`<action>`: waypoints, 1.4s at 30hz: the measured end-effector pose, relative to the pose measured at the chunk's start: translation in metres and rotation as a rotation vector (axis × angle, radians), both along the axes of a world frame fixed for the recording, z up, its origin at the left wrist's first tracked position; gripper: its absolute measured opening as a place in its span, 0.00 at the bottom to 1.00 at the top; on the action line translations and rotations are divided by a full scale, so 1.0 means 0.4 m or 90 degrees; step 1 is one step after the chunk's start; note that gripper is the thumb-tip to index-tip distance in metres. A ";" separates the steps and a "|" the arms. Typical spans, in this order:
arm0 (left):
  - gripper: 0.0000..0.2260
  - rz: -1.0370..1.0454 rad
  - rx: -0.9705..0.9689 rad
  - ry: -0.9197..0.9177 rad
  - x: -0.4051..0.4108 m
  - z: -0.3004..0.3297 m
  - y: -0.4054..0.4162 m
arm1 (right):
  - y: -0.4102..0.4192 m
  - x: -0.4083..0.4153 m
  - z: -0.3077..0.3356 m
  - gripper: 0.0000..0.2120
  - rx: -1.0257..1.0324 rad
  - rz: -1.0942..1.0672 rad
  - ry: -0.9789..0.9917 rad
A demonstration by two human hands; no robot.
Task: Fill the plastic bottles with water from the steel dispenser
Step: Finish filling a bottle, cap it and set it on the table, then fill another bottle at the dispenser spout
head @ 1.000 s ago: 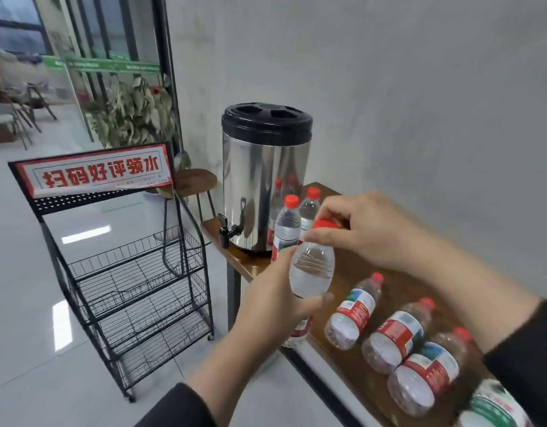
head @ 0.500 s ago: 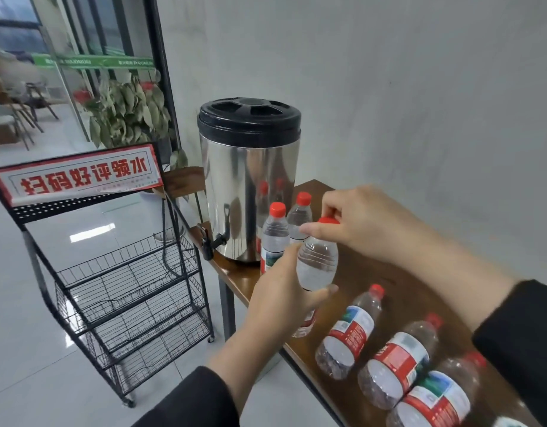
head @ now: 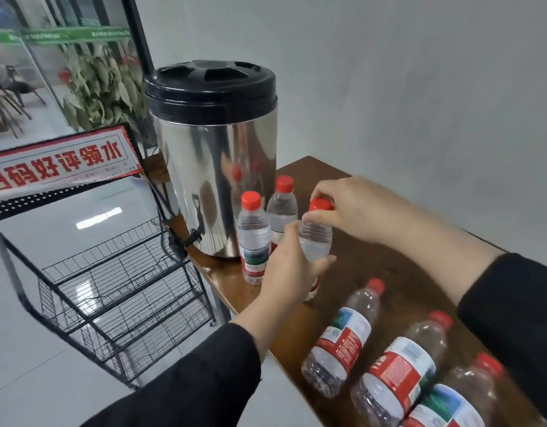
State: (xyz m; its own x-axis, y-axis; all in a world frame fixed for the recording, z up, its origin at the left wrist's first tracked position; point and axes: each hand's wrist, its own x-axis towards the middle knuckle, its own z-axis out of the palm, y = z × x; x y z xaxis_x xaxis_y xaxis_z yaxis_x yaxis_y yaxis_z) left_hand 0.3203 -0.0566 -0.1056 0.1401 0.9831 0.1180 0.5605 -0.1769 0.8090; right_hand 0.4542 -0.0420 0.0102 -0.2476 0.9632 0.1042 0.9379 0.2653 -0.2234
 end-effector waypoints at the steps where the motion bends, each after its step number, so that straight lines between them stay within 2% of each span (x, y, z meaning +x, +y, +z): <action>1: 0.37 -0.007 -0.012 0.004 0.010 -0.002 0.017 | 0.015 0.010 -0.003 0.15 -0.011 -0.010 -0.008; 8: 0.35 -0.057 -0.060 -0.029 0.067 -0.023 0.122 | 0.085 0.048 -0.033 0.16 -0.007 -0.075 -0.005; 13: 0.30 -0.127 -0.074 -0.070 0.060 -0.046 0.154 | 0.106 0.053 -0.033 0.14 -0.032 -0.105 -0.005; 17: 0.37 -0.168 -0.056 -0.032 0.024 -0.062 0.146 | 0.116 0.048 -0.022 0.14 -0.061 -0.107 -0.011; 22: 0.37 -0.205 -0.121 -0.029 -0.021 -0.074 0.105 | 0.108 0.043 -0.025 0.11 -0.067 -0.152 -0.012; 25: 0.31 -0.189 -0.209 -0.049 -0.054 -0.096 0.067 | 0.090 0.044 -0.023 0.12 -0.060 -0.182 0.003; 29: 0.14 -0.160 -0.271 -0.033 -0.085 -0.129 0.024 | 0.067 0.030 -0.021 0.13 -0.053 -0.188 0.000; 30: 0.14 -0.181 -0.284 -0.008 -0.080 -0.127 0.017 | 0.064 0.027 -0.024 0.13 -0.045 -0.188 0.001; 32: 0.23 -0.253 -0.304 0.059 -0.055 -0.119 0.003 | 0.054 0.016 -0.029 0.16 -0.044 -0.192 -0.007; 35: 0.39 -0.332 -0.307 0.127 0.003 -0.109 -0.020 | 0.038 0.012 -0.018 0.30 -0.027 -0.215 -0.011; 36: 0.42 -0.343 -0.297 0.155 0.021 -0.107 -0.024 | 0.028 0.022 -0.009 0.31 0.008 -0.252 0.016; 38: 0.48 -0.357 -0.281 0.234 0.053 -0.102 -0.028 | 0.006 0.070 -0.008 0.26 0.085 -0.371 0.064; 39: 0.49 -0.359 -0.278 0.265 0.065 -0.099 -0.030 | -0.010 0.104 -0.019 0.23 0.065 -0.431 0.044; 40: 0.50 -0.357 -0.280 0.281 0.077 -0.097 -0.032 | -0.027 0.132 -0.037 0.21 -0.012 -0.467 0.002; 42: 0.49 -0.351 -0.293 0.283 0.094 -0.097 -0.033 | -0.061 0.164 -0.108 0.21 -0.230 -0.476 -0.066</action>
State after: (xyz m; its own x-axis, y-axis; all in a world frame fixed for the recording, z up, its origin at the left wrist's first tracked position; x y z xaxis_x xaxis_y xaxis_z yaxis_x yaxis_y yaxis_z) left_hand 0.3579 -0.0700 -0.1446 0.5527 0.6969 -0.4571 0.7739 -0.2256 0.5918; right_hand 0.5197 -0.0662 -0.0328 0.4780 0.8476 -0.2302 0.8591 -0.5058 -0.0782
